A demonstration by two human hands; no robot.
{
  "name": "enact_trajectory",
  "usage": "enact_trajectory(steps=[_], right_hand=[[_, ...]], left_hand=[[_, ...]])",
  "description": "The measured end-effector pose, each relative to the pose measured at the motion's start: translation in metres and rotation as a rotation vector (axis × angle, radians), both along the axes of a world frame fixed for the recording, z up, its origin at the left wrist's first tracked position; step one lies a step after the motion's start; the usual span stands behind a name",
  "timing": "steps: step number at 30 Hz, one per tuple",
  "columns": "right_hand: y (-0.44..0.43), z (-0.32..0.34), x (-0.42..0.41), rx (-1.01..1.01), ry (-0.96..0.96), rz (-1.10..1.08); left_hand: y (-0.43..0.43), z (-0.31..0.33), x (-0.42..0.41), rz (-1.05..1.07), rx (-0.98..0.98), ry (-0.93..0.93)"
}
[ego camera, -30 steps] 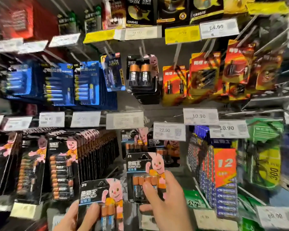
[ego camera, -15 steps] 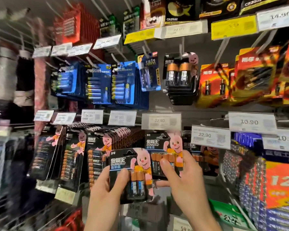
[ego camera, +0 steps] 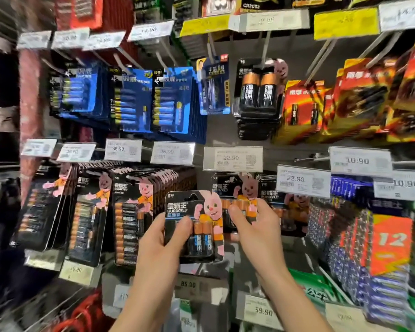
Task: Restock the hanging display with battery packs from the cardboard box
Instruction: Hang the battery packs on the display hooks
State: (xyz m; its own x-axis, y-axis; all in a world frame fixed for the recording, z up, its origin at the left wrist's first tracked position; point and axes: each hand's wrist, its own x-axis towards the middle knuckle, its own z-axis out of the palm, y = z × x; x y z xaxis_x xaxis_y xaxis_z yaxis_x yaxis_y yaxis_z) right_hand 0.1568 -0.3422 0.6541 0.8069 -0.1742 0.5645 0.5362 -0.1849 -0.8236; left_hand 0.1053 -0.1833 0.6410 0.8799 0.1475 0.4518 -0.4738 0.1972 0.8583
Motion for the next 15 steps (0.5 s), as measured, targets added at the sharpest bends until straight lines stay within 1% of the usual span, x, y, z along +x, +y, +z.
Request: enact_trajectory(steps=[2, 3, 8, 10, 15], right_hand=[[0.007, -0.001, 0.006, 0.040, 0.008, -0.049], [0.012, -0.003, 0.013, 0.084, 0.048, -0.067], [0.028, -0.010, 0.033, 0.521, 0.247, -0.044], [0.031, -0.010, 0.039, 0.610, 0.306, -0.052], [0.034, -0.014, 0.044, 0.763, 0.415, 0.030]], left_hand=[[-0.001, 0.001, 0.001, 0.014, -0.008, 0.000], [-0.002, 0.001, 0.002, 0.017, -0.017, -0.002], [-0.007, 0.002, 0.005, 0.006, -0.026, -0.009], [-0.009, 0.001, 0.004, -0.001, -0.030, -0.019], [-0.011, 0.000, 0.005, 0.032, -0.017, -0.030]])
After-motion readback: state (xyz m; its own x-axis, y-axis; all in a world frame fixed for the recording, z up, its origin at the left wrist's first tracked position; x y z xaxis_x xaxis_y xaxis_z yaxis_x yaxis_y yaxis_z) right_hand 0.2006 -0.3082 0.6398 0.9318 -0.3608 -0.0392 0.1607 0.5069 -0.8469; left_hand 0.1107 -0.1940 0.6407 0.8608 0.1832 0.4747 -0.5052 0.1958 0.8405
